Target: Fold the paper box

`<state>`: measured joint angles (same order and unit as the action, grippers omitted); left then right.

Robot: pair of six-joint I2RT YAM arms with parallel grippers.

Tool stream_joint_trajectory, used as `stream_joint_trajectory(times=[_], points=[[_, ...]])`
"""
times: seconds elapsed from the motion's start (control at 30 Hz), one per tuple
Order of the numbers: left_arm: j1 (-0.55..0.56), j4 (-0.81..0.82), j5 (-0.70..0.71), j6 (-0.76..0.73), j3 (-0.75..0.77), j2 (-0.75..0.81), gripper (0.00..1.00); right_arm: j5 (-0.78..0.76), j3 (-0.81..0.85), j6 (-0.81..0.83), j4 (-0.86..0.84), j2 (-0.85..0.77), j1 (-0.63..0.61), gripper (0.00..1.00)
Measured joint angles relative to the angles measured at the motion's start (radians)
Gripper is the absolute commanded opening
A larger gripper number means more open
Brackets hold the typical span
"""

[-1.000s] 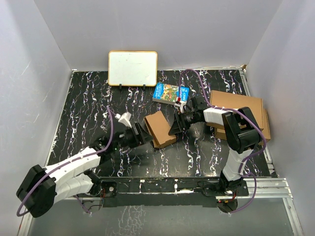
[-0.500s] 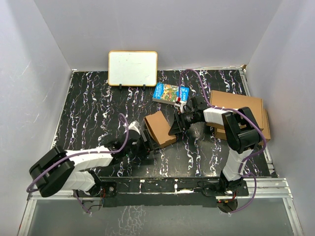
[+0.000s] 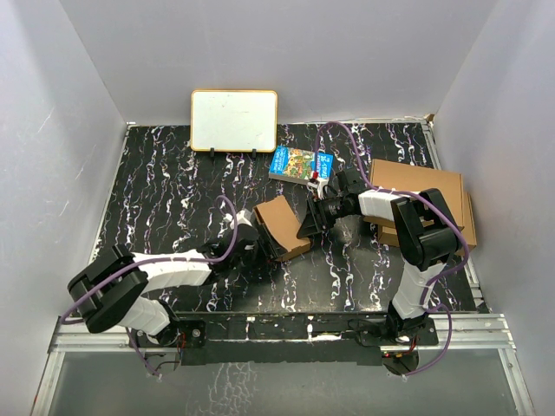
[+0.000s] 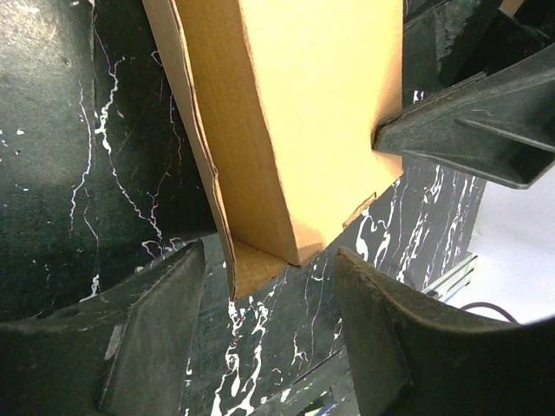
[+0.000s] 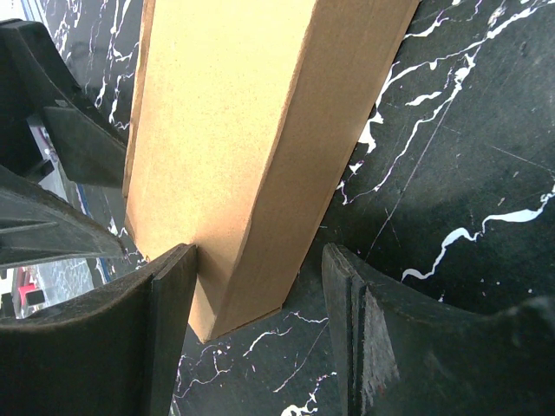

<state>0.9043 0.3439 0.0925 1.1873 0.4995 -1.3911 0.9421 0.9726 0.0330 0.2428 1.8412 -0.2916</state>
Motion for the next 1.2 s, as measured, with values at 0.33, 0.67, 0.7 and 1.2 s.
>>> stream_joint_trajectory(times=[0.33, 0.67, 0.7, 1.2], points=[[0.018, -0.044, 0.01, 0.018, 0.042, -0.029, 0.32, 0.0, 0.0, 0.0, 0.0, 0.0, 0.0, 0.62], [0.023, -0.075, 0.01, 0.026, 0.065, -0.029, 0.2, 0.0, 0.0, 0.0, 0.0, 0.0, -0.001, 0.61], [0.023, -0.076, 0.01, 0.027, 0.066, -0.029, 0.18, 0.0, 0.0, 0.0, 0.0, 0.0, -0.001, 0.61], [0.023, -0.06, -0.007, 0.032, 0.068, -0.042, 0.07, -0.001, 0.001, 0.0, -0.001, 0.0, -0.001, 0.62]])
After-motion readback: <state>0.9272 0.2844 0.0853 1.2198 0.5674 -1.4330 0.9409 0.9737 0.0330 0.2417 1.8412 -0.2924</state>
